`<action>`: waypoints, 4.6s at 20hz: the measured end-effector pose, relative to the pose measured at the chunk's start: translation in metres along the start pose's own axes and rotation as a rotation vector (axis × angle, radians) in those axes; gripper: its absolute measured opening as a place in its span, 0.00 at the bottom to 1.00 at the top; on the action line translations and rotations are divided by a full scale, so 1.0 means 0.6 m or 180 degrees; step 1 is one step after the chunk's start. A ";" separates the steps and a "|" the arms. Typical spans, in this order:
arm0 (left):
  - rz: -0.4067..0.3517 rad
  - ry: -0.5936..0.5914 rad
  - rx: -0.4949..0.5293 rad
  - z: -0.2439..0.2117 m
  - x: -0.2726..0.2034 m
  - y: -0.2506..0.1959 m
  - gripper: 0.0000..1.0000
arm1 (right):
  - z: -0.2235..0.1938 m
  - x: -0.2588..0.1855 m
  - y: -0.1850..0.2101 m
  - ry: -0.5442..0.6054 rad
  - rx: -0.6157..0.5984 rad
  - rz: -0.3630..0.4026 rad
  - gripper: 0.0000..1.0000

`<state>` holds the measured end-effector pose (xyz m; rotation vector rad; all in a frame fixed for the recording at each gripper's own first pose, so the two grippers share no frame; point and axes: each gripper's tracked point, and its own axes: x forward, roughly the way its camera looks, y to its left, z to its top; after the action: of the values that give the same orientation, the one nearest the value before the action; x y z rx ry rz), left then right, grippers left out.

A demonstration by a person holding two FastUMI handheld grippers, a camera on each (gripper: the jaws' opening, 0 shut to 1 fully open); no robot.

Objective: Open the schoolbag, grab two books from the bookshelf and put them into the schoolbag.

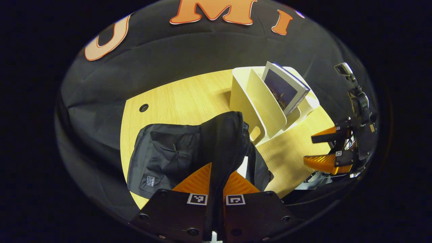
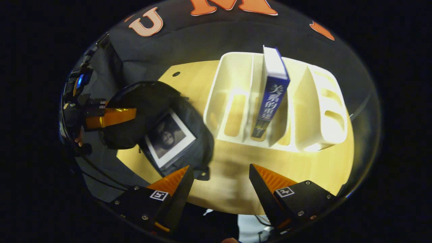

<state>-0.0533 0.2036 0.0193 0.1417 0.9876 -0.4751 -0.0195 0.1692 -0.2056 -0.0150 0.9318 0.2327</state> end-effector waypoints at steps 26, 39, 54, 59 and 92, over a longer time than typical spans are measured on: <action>0.0019 0.0004 -0.0176 -0.010 0.019 0.012 0.06 | 0.300 0.004 -0.138 0.0137 -0.0247 -0.0526 0.99; -0.0015 0.0058 -0.0071 -0.006 0.019 0.014 0.06 | 0.302 0.101 -0.171 0.0611 -0.0014 -0.0770 0.55; -0.0177 0.0059 0.0171 -0.011 0.012 0.012 0.06 | 0.277 -0.025 -0.131 0.0340 0.0355 -0.0686 0.36; -0.0215 0.0068 0.0308 -0.012 0.012 0.014 0.06 | 0.249 -0.092 -0.124 0.0183 0.0498 -0.0665 0.36; -0.0178 0.0062 0.0527 -0.014 0.004 0.013 0.06 | 0.039 -0.144 0.103 -0.0608 0.1658 0.0704 0.35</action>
<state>-0.0552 0.2125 0.0116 0.2683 0.9727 -0.6079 -0.0634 0.2155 -0.1173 0.5838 0.7803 0.1862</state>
